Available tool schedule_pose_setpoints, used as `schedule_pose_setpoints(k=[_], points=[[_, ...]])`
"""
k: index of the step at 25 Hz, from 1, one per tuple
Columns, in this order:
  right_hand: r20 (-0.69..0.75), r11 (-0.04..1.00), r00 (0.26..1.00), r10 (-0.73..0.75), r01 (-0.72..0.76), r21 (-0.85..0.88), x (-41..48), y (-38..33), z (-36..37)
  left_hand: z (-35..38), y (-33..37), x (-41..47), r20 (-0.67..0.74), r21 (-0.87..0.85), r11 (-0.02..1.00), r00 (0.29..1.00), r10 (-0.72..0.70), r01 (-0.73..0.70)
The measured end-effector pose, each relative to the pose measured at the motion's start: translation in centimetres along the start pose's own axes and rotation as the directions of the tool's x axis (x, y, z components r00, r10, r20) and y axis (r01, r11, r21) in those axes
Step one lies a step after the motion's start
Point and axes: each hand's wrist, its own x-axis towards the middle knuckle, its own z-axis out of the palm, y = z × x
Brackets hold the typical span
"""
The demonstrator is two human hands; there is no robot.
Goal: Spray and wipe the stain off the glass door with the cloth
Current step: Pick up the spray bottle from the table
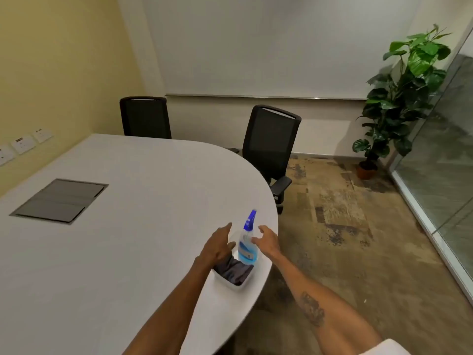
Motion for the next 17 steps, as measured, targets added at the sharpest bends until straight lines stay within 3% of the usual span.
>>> schedule_pose_setpoints(k=[9,15,17], points=[[-0.108,0.986,0.989,0.101,-0.085,0.142,4.1,-1.3,4.2,0.7,-2.9,5.2,0.105,-0.011,0.999,0.994,0.035,-0.034],[-0.153,0.994,0.988,0.02,-0.003,0.11,4.5,-1.6,4.6,1.0,-4.3,6.6,0.129,-0.05,0.998,0.991,0.037,-0.03],[-0.184,0.989,0.983,-0.029,0.054,0.136,4.4,-2.3,3.8,1.2,-3.5,6.8,0.078,-0.156,0.987,0.996,0.042,-0.029]])
